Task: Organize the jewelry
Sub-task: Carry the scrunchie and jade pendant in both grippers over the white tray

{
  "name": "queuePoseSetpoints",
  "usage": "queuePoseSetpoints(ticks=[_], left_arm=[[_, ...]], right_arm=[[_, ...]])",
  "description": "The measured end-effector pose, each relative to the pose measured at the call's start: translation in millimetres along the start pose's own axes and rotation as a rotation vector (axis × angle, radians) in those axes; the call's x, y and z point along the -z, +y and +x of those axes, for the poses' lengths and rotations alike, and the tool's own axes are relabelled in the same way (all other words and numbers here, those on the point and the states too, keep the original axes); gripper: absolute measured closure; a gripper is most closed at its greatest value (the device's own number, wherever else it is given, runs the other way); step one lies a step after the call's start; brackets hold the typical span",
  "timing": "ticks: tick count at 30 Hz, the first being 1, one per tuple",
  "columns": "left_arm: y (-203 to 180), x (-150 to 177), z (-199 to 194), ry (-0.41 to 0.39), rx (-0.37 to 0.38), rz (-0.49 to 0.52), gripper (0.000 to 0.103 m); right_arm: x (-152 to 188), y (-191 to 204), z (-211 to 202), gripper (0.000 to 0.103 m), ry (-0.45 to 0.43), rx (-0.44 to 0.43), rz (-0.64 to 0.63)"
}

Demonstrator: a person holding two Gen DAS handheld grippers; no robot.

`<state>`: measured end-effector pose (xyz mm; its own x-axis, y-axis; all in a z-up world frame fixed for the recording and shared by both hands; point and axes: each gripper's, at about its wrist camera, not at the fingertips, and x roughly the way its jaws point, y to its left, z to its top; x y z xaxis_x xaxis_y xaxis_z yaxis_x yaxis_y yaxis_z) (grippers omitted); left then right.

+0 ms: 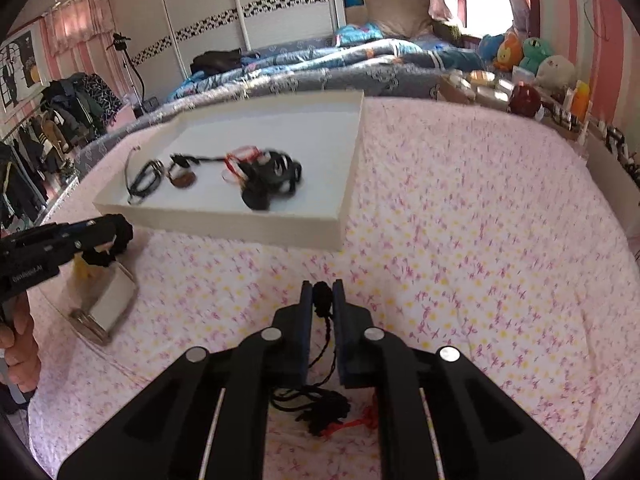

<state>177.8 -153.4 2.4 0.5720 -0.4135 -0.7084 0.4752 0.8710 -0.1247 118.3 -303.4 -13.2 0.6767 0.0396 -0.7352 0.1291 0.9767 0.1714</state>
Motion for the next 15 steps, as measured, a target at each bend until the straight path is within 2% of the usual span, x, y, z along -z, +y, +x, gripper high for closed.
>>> queuePoseSetpoints(ticks=[8,15], left_arm=[[17,-30,-51,-0.09,0.016,-0.015,0.083],[24,-47,-66,-0.134,0.011,-0.029,0.083]], right_arm=[[-31,14,-40,0.094,-0.109,-0.036,-0.015],[-61,31,-57,0.094,-0.165,-0.081,-0.034]])
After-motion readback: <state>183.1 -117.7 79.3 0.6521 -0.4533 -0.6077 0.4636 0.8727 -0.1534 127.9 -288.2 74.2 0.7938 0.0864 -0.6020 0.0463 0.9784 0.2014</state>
